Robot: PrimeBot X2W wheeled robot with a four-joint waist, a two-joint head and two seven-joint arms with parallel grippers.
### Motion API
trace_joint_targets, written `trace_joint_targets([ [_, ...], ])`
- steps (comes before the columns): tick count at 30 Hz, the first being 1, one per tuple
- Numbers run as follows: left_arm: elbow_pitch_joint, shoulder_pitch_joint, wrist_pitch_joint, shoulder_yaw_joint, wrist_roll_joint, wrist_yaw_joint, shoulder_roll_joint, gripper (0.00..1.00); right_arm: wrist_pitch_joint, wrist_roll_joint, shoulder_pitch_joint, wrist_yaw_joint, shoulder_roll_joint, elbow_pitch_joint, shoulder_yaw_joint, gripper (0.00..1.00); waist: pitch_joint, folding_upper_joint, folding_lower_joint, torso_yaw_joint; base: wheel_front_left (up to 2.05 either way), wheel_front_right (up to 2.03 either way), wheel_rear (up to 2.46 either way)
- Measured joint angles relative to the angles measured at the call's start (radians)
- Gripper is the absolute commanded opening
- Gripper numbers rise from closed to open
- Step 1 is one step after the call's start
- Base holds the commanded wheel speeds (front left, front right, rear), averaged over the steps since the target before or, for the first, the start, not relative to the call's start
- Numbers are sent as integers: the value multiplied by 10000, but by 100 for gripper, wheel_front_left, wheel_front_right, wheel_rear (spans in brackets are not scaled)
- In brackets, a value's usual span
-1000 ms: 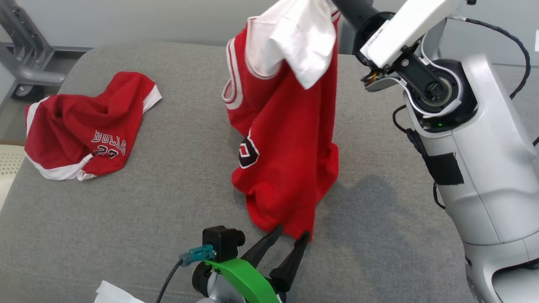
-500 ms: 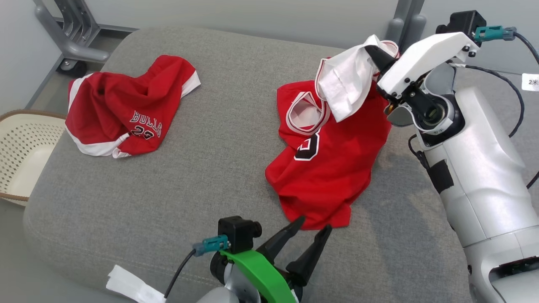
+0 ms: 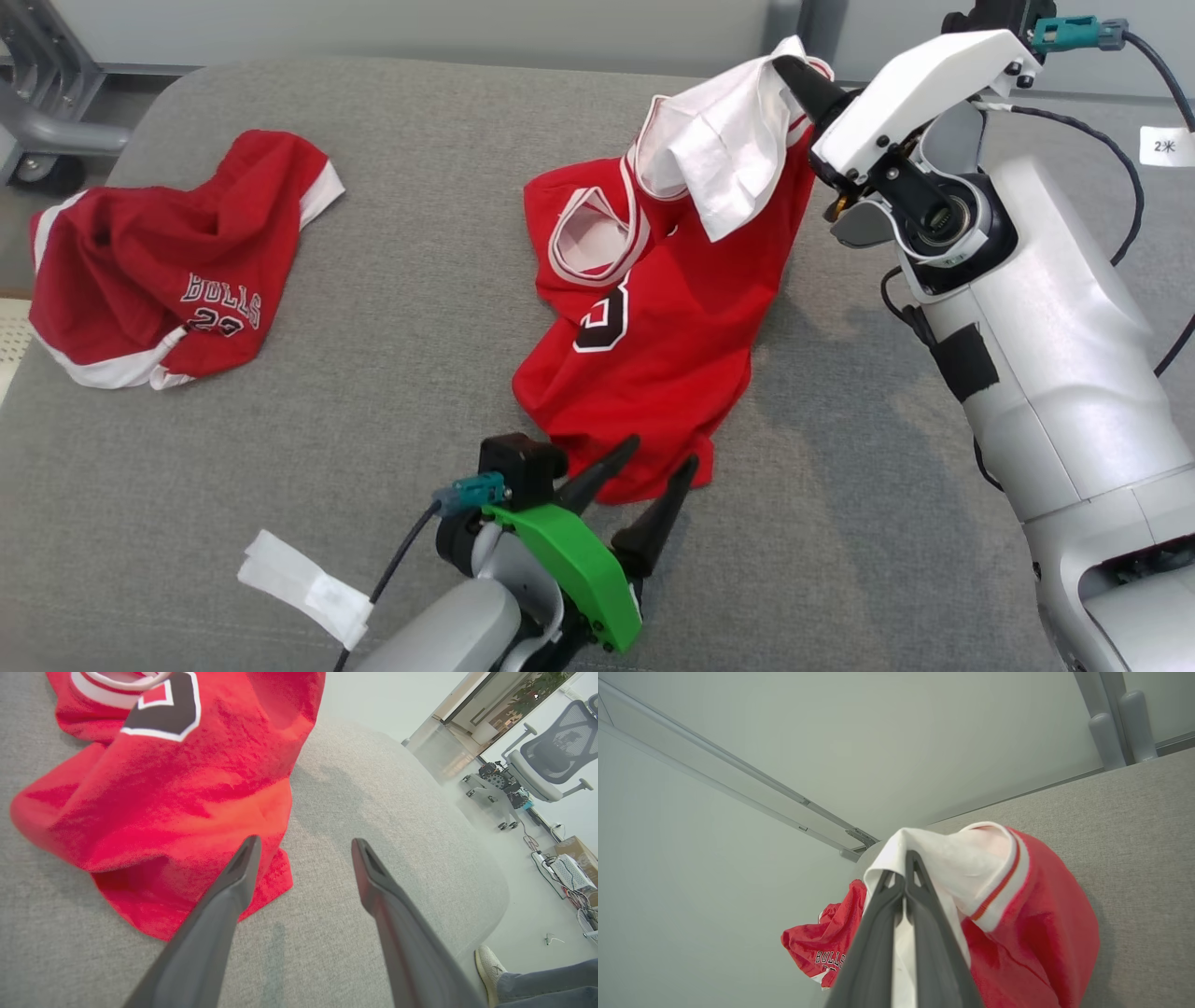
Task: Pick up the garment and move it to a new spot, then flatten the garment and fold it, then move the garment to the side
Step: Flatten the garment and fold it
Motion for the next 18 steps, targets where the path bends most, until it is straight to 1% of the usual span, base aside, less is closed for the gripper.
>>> trace_joint_targets([
  [2, 196, -328, -155, 167, 132, 127, -4, 100, -4, 58, -97, 0, -10, -59, 151, 0, 100, 0, 0, -226, 0, 0, 0],
  [5, 481, -832, -290, 384, 339, 190, -17, 100, -121, 151, -151, 0, -6, -178, 290, 0, 280, 0, 0, -556, 0, 0, 0],
  [10, 1498, -1430, -270, 407, 769, 295, -40, 100, -297, 512, -162, 0, -23, -330, 439, 0, 673, 0, 0, -1044, 0, 0, 0],
  [14, 2013, -1478, -127, 259, 788, 282, -40, 100, -437, 606, -263, 0, -17, -414, 504, 0, 1039, 0, 0, -1382, 0, 0, 0],
  [18, 2525, -1734, 25, 40, 988, 140, -50, 100, -673, 606, -314, 0, -21, -405, 405, 0, 1401, 0, 0, -1651, 0, 0, 0],
])
